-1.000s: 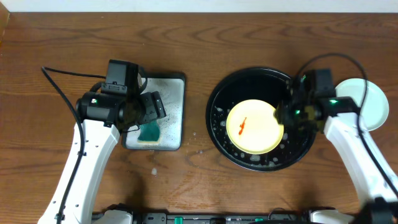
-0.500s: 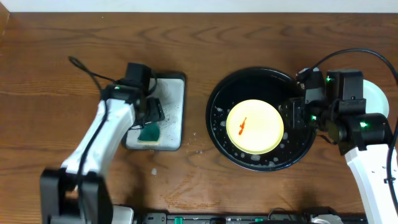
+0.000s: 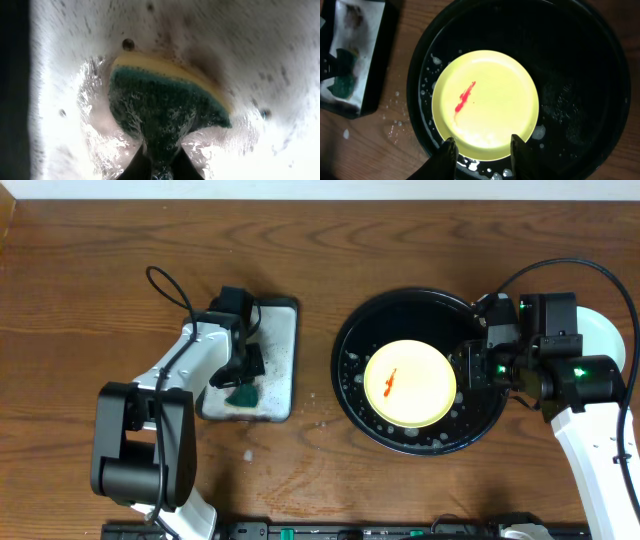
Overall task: Clean dirty plates on tray and stack at the side
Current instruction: 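Grasp the sponge in the basin with left gripper, then scrub the yellow plate with the sponge while right gripper holds its rim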
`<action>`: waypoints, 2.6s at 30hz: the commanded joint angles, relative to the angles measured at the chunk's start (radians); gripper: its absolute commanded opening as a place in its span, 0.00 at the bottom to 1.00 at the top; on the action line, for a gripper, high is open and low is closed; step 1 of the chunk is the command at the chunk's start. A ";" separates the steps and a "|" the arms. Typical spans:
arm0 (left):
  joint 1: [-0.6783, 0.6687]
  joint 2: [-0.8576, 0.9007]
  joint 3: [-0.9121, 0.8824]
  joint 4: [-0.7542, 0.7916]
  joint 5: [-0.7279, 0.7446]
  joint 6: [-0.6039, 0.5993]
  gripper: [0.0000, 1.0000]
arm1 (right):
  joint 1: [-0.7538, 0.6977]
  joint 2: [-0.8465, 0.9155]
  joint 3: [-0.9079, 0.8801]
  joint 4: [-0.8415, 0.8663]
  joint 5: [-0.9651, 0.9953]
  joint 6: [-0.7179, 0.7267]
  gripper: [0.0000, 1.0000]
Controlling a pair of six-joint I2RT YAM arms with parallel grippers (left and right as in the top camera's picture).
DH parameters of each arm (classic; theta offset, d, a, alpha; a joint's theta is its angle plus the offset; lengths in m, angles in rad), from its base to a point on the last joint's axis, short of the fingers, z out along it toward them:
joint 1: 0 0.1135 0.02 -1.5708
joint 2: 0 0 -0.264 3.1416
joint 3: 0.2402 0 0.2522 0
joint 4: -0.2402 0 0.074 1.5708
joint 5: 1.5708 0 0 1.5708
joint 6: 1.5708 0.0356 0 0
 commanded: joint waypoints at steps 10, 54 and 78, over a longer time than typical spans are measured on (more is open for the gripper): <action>-0.011 -0.146 0.021 -0.094 0.079 0.010 0.57 | 0.006 0.002 0.000 0.001 -0.014 -0.018 0.31; -0.513 -0.139 0.195 0.148 0.307 -0.237 0.07 | -0.012 0.638 -0.019 0.061 0.168 0.088 0.01; -0.542 -0.054 0.195 0.277 0.307 -0.253 0.07 | -0.118 0.435 -0.155 0.126 0.077 0.082 0.35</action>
